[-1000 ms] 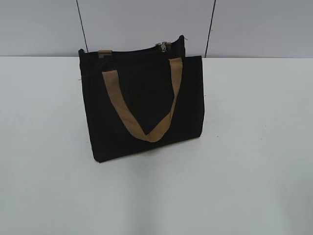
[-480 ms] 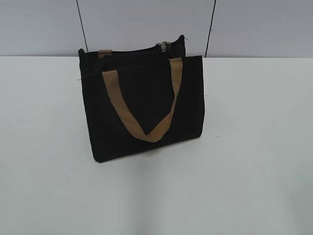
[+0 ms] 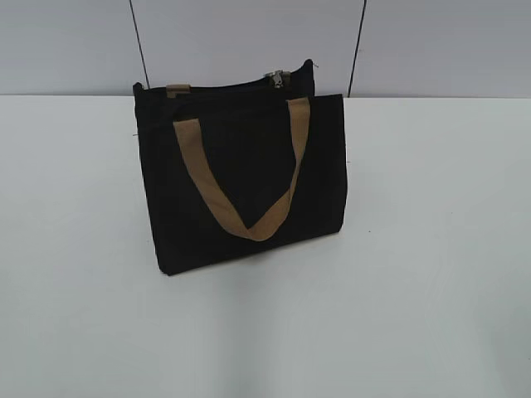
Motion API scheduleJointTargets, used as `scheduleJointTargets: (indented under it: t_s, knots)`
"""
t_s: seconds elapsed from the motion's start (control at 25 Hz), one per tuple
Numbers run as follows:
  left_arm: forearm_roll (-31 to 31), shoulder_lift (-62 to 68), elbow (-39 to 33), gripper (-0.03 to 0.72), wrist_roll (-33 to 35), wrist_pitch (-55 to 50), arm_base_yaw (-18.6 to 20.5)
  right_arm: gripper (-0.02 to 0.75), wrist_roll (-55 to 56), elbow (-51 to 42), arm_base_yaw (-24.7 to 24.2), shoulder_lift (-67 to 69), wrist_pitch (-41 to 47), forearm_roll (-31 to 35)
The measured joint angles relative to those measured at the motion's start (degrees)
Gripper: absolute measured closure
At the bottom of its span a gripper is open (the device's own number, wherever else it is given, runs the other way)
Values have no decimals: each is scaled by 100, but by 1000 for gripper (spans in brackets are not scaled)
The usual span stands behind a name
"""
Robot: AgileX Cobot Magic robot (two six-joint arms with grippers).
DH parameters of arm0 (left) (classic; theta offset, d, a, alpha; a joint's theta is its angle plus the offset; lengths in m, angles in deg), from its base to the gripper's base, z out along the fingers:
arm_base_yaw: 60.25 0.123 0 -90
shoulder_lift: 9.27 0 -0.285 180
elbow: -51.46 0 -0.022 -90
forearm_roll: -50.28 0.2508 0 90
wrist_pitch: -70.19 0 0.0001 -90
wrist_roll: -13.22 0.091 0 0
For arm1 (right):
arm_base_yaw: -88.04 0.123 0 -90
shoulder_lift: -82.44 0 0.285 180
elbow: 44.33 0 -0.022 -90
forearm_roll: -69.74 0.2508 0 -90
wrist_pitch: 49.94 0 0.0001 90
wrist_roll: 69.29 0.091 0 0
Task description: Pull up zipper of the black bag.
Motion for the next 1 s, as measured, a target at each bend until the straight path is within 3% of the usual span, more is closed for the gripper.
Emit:
scheduleJointTargets:
  t_s: [0.76,1.0]
  knots:
    - [0,0,0,272,0,0,0,149,0,0,0,0,-1,6]
    - [0,0,0,273,0,0,323,149,2,0,0,0,-1,6]
